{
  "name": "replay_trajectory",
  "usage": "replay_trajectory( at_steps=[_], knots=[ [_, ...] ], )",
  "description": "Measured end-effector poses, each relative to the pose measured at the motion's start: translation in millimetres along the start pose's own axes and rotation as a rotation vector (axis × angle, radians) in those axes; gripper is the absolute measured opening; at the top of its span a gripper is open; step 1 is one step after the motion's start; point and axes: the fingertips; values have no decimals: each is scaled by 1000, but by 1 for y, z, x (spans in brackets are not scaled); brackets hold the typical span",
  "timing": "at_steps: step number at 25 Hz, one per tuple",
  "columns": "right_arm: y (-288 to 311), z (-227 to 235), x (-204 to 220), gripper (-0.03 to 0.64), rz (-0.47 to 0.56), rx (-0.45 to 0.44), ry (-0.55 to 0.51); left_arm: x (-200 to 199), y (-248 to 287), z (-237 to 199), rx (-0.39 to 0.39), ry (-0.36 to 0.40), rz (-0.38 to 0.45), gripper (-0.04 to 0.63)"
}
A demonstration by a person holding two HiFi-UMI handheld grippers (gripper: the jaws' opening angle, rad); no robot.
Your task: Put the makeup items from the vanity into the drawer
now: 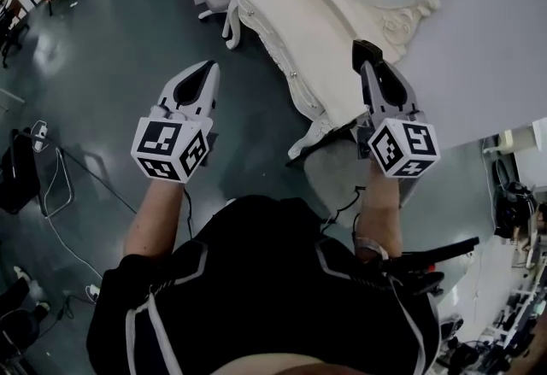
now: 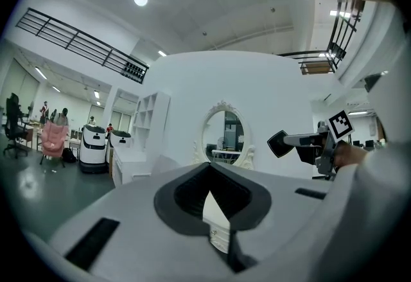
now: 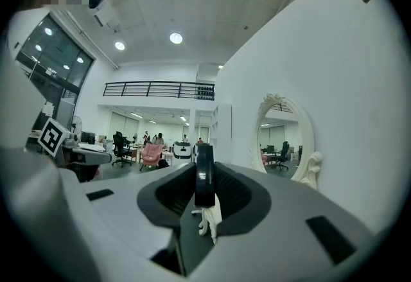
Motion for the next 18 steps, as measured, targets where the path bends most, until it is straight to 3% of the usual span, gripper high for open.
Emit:
replay_trajectory(
  at_steps=[8,18],
  knots=[
    [36,-4,-2,95,-5,1,-15,-1,16,-22,22,-6,3,3],
    [125,29,1,95,32,-69,1,4,92,-60,-38,27,-16,3]
  ],
)
Point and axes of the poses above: the fingertips, and each gripper's own axes: y forward along the fingers, z to its right, x out of its underside, and after that the axes turned 1 degree about z, right-handed
